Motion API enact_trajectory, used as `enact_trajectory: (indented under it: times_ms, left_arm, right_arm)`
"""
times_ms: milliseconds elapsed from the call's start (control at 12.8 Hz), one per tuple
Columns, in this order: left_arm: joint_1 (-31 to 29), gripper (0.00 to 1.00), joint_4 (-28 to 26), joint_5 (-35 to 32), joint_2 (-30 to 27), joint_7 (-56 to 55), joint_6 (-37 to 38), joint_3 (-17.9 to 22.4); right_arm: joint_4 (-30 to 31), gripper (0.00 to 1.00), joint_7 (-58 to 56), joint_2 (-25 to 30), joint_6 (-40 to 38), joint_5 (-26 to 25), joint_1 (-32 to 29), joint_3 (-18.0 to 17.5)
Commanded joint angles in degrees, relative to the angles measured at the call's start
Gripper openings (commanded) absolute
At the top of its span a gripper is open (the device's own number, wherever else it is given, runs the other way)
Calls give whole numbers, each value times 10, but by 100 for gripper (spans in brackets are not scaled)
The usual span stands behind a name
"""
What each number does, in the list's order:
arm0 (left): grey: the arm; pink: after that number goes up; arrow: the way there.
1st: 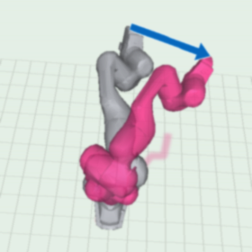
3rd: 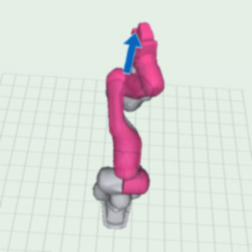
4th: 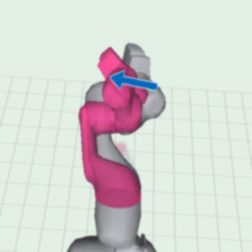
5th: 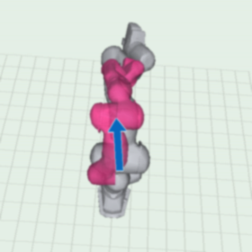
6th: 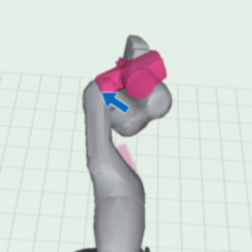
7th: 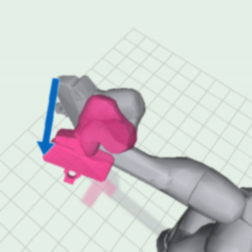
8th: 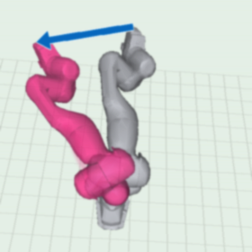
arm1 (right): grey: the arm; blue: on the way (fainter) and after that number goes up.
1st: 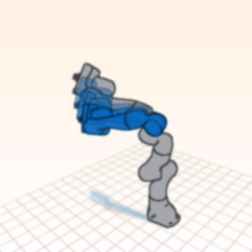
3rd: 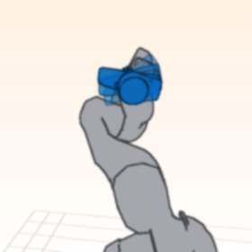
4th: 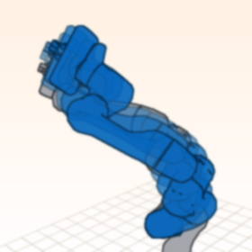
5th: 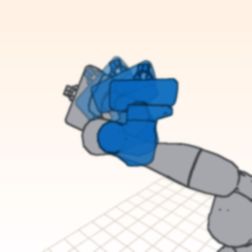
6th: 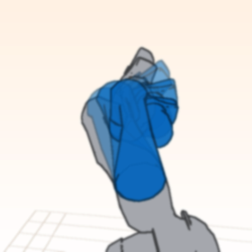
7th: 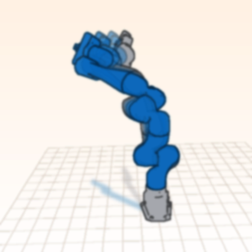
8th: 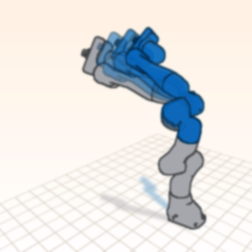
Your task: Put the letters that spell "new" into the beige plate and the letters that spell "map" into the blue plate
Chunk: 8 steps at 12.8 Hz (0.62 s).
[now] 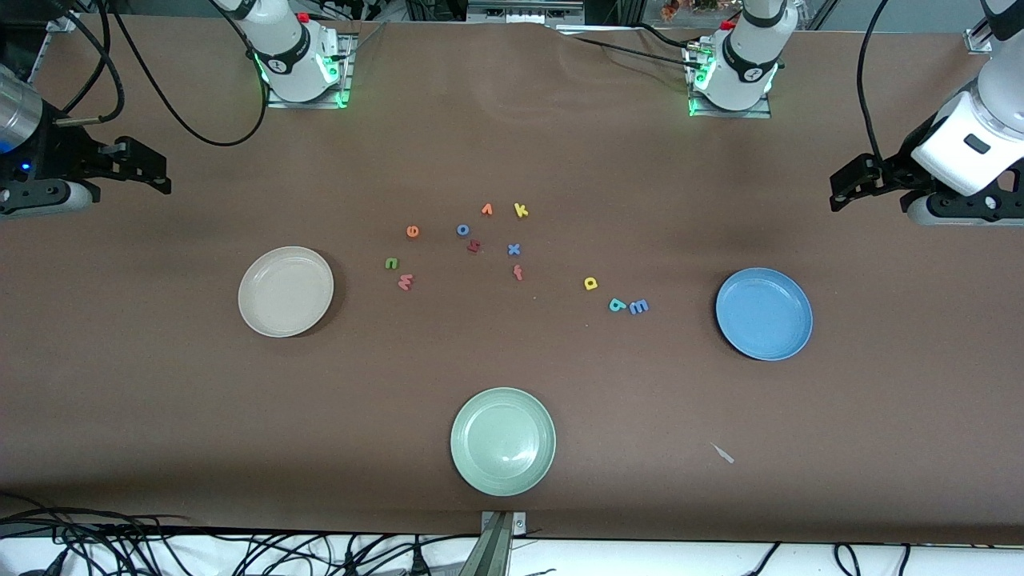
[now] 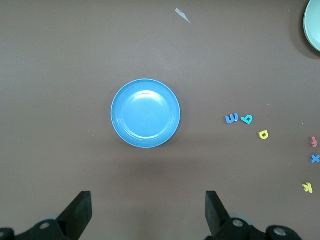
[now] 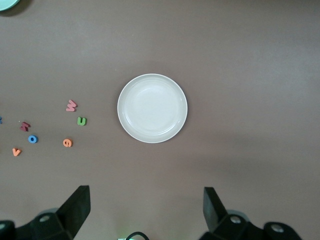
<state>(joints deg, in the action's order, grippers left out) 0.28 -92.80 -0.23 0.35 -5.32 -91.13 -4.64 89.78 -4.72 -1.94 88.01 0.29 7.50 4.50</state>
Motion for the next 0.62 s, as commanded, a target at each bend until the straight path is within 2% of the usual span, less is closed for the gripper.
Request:
enact_trajectory:
  times_ms: [0, 389, 545]
  left_arm:
    - [1, 100, 17, -18, 6, 3, 14, -4]
    - [1, 100, 17, -18, 6, 2, 17, -4]
    - [0, 100, 17, -18, 6, 3, 20, -3]
  right_arm:
    - [-17, 100, 4, -7, -1, -1, -4, -3]
    - [-17, 100, -7, -11, -10, 4, -4, -5]
    - [-17, 100, -6, -13, -6, 25, 1, -5]
